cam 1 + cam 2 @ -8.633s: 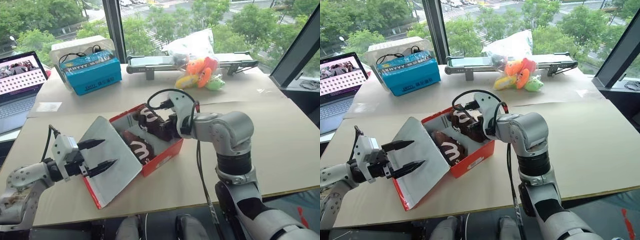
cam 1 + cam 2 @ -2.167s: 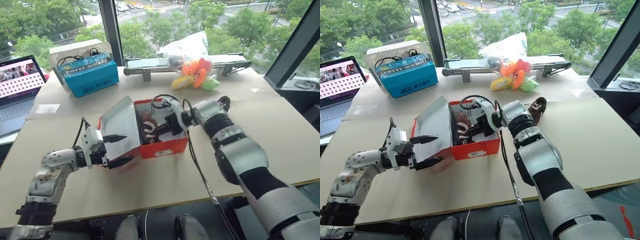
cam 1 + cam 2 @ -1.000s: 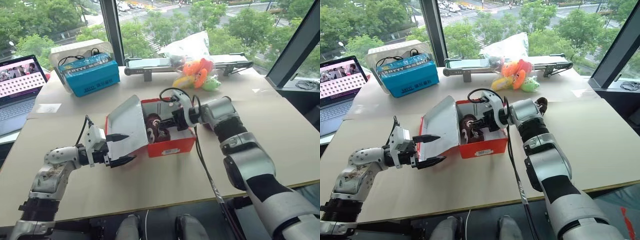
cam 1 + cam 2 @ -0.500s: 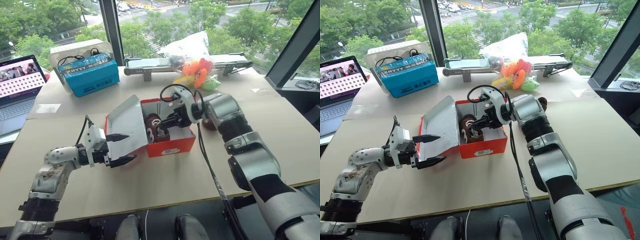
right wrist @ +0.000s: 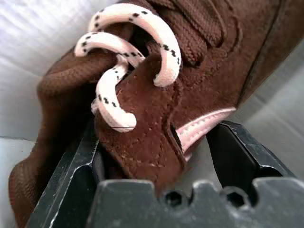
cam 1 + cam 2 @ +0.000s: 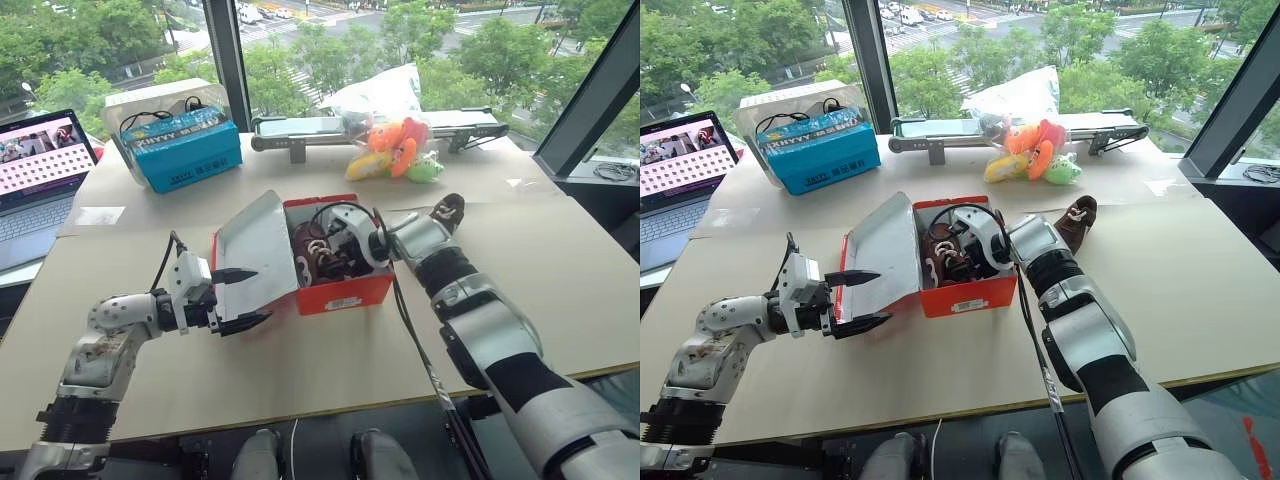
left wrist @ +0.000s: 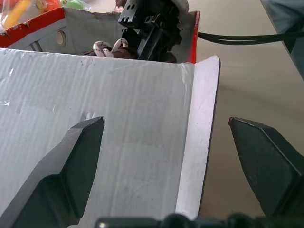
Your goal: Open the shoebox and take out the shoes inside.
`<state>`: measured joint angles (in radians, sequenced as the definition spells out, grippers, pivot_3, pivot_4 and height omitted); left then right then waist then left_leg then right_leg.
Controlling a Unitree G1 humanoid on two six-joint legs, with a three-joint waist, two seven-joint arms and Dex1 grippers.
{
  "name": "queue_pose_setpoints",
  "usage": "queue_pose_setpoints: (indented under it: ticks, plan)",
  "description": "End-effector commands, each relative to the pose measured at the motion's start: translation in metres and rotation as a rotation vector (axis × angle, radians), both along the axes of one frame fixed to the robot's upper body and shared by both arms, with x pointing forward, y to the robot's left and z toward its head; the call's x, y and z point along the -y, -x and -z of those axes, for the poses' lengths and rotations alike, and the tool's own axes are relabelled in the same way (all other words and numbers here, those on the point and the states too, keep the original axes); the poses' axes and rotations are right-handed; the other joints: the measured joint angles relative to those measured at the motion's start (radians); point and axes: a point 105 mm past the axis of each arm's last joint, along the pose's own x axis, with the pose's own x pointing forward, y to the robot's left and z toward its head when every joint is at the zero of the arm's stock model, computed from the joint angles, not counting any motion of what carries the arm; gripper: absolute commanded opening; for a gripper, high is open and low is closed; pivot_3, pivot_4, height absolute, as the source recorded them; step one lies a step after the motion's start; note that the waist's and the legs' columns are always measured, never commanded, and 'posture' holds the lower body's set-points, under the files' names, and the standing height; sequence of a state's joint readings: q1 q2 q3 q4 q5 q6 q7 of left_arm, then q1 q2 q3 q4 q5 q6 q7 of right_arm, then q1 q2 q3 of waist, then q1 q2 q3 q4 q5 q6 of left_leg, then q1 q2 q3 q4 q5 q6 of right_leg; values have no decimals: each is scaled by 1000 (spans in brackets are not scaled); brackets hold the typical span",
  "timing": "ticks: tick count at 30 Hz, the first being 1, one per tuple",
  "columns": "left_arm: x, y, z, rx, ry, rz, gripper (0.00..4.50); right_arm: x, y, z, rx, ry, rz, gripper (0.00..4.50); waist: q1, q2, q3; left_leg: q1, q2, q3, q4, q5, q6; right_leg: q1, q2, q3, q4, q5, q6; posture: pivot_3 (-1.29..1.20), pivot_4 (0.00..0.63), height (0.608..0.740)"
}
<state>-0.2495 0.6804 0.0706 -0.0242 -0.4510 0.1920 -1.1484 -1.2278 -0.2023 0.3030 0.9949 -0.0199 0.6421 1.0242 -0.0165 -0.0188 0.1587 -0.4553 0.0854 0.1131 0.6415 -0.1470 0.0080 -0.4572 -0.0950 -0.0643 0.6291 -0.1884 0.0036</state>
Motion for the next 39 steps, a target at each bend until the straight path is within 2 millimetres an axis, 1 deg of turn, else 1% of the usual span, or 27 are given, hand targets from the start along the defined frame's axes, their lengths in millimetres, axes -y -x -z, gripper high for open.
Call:
queue_pose_setpoints:
  ticks: [1,3,5,10,15,18,21,23,25,29,32,35,36,37,39]
  plan:
    - [-1,1,-10,47,-6,3,4500,5,-2,6,-11,30,28,2546,1,0,0,0,0,0,0,0,0,0,0,0,0,0,0,0,150,740]
    - [-1,1,-10,48,-6,4,4500,4,-3,2,-6,25,29,1904,0,0,0,0,0,0,0,0,0,0,0,0,0,0,0,0,150,740]
    - [0,1,-10,47,-5,6,4500,4,-4,-1,1,25,30,1360,-1,0,0,0,0,0,0,-2,-3,0,0,0,0,0,0,0,150,740]
    - [1,0,-9,45,-5,11,4500,7,-9,-11,28,20,48,138,0,0,0,0,0,0,0,-2,-3,0,0,0,0,0,0,0,150,740]
    - [3,0,-9,44,-4,17,4500,13,-15,-25,66,9,76,138,1,0,0,0,0,0,0,-2,-3,0,0,0,0,0,0,0,150,740]
    - [4,-1,-9,44,-3,19,4500,21,-18,-46,118,20,85,138,3,0,0,-1,0,0,0,-2,-3,-1,0,0,0,0,0,0,150,740]
    - [4,-1,-9,43,-2,23,4500,31,-16,-70,151,6,90,138,3,0,1,-3,0,0,0,-2,-3,-2,0,0,0,0,0,0,150,740]
    - [5,-1,-9,42,-2,24,4500,35,-12,-78,156,-3,89,138,2,0,1,-3,0,0,0,-1,-2,-3,0,0,0,0,0,0,150,740]
    - [4,-1,-9,42,-1,24,4500,33,-5,-83,140,-37,73,138,-4,0,1,-3,0,0,0,1,1,-3,0,0,0,0,0,0,150,740]
    - [6,-3,-10,44,-1,27,4500,15,16,-88,32,-200,25,138,-10,0,1,-2,1,-1,0,1,1,-3,1,0,1,0,-1,0,150,740]
    - [6,-3,-10,44,-2,30,4500,6,27,-77,-44,-239,26,138,-7,0,1,-2,1,-1,0,1,1,-3,1,0,1,0,-1,0,150,740]
    - [5,-4,-10,44,-5,33,4500,-18,44,-66,-218,-374,-4,138,-1,0,1,-2,1,-1,0,1,1,-2,1,0,1,0,-1,0,150,740]
    - [5,-4,-10,44,-7,33,4500,-22,44,-61,-262,-399,19,138,-2,0,1,-2,1,-1,0,1,1,-2,1,0,1,0,-1,0,150,740]
    - [5,-3,-11,44,-7,34,4500,-21,40,-47,-278,-372,57,138,-2,0,1,-2,1,-1,0,1,2,-2,1,0,1,0,-2,0,150,740]
    - [5,-3,-11,44,-8,33,4500,-14,33,-24,-257,-281,110,138,2,0,1,-2,1,-1,0,1,2,-2,1,0,1,0,-2,0,150,740]
